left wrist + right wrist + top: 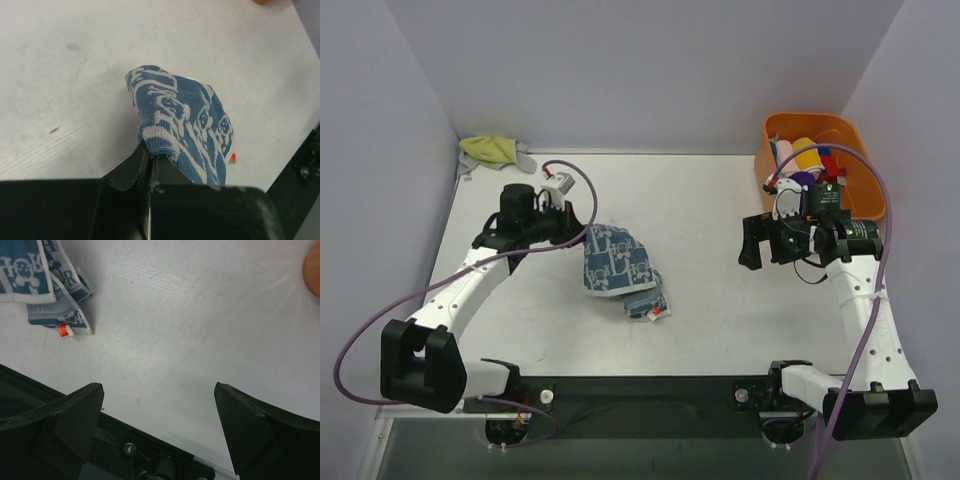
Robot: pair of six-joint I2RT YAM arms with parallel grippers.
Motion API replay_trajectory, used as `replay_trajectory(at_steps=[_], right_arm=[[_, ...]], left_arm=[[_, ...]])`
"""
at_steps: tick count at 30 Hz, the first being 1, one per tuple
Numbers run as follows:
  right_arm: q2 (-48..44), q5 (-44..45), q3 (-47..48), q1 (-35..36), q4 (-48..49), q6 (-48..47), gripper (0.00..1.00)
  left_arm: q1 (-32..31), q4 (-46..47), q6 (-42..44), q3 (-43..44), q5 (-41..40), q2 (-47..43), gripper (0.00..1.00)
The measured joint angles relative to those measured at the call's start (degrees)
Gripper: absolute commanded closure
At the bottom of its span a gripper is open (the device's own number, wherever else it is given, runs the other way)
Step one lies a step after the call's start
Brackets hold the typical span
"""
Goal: Roll the towels
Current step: Move the towel to the center of the board
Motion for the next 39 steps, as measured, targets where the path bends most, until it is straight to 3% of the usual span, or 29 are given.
replay_trajectory(at_steps=[2, 3, 6, 7, 10, 13, 14, 20, 23, 30, 39], right_arm=[[0.7, -1.2, 0.0, 0.0, -0.2, -0.1, 0.0], [1.0, -2.1, -0.2, 0.0, -0.2, -0.1, 0.0], [1.3, -5.6, -2.5, 0.5, 1.2, 0.1, 0.01], [1.5, -6.7, -3.7, 0.8, 1.6, 0.3, 0.03], [3.7, -10.3, -6.9, 2.1, 2.4, 0.7, 0.22], [8.2, -14.1, -9.2, 4.5, 4.3, 1.6, 0.43], [9.7, -15.1, -9.8, 5.5, 5.3, 2.1, 0.44], [17.2, -18.1, -11.0, 15.0, 12.8, 7.0, 0.47], [20.9, -18.1, -10.9, 20.9, 18.3, 10.9, 0.48], [35.5, -12.7, -5.1, 33.7, 30.2, 19.1, 0.46], [50.1, -4.2, 3.3, 39.4, 36.5, 26.6, 0.37]], left_arm=[[5.7, -0.2, 1.4, -4.2, 0.3, 0.2, 0.98], [8.4, -0.6, 2.6, -5.3, 0.3, 0.6, 0.67], [16.2, -1.8, 7.5, -5.6, 1.7, 4.0, 0.07], [18.5, -2.8, 9.0, -5.2, 2.5, 5.6, 0.03], [24.3, -7.6, 12.7, -2.4, 6.8, 10.9, 0.03], [26.2, -11.8, 16.8, -0.1, 10.3, 12.3, 0.03], [25.9, -12.9, 18.7, 0.4, 11.4, 11.8, 0.05], [18.5, -18.6, 30.4, 1.0, 12.0, 6.1, 0.24], [16.5, -19.6, 33.4, 0.9, 13.2, 3.6, 0.28], [20.9, -18.3, 33.9, -4.4, 16.2, -1.0, 0.19], [22.4, -17.8, 40.6, -11.3, 19.8, -10.2, 0.12]])
